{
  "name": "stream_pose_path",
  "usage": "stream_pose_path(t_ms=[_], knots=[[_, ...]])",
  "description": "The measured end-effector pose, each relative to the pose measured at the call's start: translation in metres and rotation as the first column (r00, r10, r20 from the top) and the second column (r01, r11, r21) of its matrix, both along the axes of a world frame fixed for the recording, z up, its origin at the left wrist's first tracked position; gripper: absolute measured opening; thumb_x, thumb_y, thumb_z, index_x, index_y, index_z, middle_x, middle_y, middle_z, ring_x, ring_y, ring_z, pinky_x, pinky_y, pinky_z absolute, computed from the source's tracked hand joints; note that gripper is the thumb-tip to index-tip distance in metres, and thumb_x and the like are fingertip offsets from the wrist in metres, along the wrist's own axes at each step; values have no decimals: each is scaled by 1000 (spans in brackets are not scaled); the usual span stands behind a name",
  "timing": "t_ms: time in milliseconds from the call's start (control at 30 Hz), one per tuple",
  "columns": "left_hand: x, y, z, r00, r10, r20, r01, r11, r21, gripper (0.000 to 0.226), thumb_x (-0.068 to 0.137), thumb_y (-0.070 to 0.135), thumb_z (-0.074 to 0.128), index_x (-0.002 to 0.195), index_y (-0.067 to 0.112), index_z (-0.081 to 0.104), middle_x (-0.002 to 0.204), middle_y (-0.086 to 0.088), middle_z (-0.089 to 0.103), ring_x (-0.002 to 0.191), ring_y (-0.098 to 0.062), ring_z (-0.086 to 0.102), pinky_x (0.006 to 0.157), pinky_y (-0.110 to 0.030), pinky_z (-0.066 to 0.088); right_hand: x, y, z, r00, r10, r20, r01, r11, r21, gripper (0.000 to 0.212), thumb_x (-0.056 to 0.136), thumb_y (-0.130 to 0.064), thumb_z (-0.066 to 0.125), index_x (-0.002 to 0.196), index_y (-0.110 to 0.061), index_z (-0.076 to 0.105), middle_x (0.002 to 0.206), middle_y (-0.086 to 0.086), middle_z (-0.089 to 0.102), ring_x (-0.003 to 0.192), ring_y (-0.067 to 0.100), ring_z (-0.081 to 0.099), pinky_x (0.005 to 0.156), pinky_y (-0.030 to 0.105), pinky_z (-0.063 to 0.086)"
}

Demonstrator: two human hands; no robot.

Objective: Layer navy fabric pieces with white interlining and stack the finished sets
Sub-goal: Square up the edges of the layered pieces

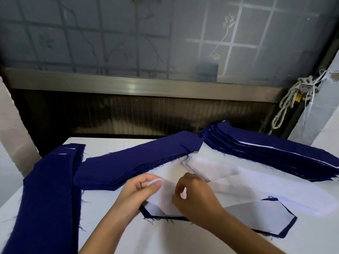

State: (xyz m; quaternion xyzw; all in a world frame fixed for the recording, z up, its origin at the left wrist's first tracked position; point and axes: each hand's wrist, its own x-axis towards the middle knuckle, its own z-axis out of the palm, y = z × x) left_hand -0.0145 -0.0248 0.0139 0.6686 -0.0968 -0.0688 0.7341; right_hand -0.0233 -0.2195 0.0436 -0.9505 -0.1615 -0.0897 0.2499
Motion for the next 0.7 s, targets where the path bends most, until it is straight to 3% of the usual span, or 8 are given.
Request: stream_pose_path(t_ms=[67, 100, 167, 233, 367, 467, 600, 700], knots=[[2, -1, 0, 999, 48, -8, -47, 998, 34, 4, 85, 17, 77, 89, 15, 77, 91, -17, 73, 85, -33, 70, 76, -40, 55, 3, 0, -7, 997, 75, -25, -74, 996, 40, 14, 79, -25, 55, 91, -23, 63, 100, -10, 59, 94, 9, 50, 83, 23, 43], [2, -1, -1, 999, 39, -14, -38, 998, 55, 5, 84, 11, 77, 86, 15, 76, 88, -12, 74, 81, -28, 70, 71, -35, 55, 5, -1, -9, 992, 105, -73, -100, 992, 74, 22, 79, -25, 54, 99, -27, 60, 107, -12, 57, 101, 7, 48, 89, 23, 41], [1, 1, -1, 1000, -11, -27, 13, 997, 78, 8, 79, 15, 81, 86, 17, 77, 87, -2, 74, 77, -17, 70, 65, -21, 52, 9, -5, -9, 969, 151, -195, -122, 981, 152, 36, 79, -23, 52, 112, -37, 48, 112, -20, 51, 110, -3, 38, 95, 24, 37], [2, 3, -2, 997, -68, -42, 69, 997, 25, 21, 73, 24, 87, 88, 13, 77, 92, -8, 75, 82, -22, 72, 67, -22, 53, 11, -9, -9, 951, 195, -242, -159, 974, 161, 41, 80, -19, 50, 114, -40, 41, 101, -28, 45, 107, -19, 31, 96, 21, 29], [6, 10, -5, 996, -20, -89, 8, 992, -130, 36, 68, 28, 87, 91, 3, 76, 94, -20, 73, 84, -30, 71, 67, -30, 55, 12, -31, -14, 976, 136, -170, -135, 991, 16, 43, 82, -19, 50, 120, -38, 44, 104, -19, 54, 107, -4, 31, 89, 18, 26], [8, 12, -6, 993, 73, -91, -84, 989, -125, 30, 76, 27, 81, 96, 5, 75, 100, -21, 73, 90, -35, 71, 72, -35, 57, 10, -63, -14, 993, 91, -81, -96, 994, -57, 42, 83, -16, 52, 120, -35, 46, 103, -9, 59, 106, -24, 23, 89, 3, 19], [11, 10, -9, 966, 241, -89, -251, 961, -119, 15, 86, 18, 72, 96, 7, 76, 100, -22, 73, 93, -39, 71, 79, -45, 58, 0, -114, -13, 996, -74, -42, 71, 995, -66, 41, 87, -16, 55, 114, -44, 44, 99, -14, 60, 96, 0, 26, 86, 20, 26], [11, 8, -9, 943, 321, -84, -328, 939, -103, 9, 89, 11, 70, 92, 9, 77, 96, -19, 74, 89, -37, 73, 75, -43, 58, -15, -146, -14, 977, -211, 15, 211, 977, 17, 48, 85, -8, 61, 109, -46, 46, 94, -15, 60, 104, 12, 32, 89, 30, 33]])
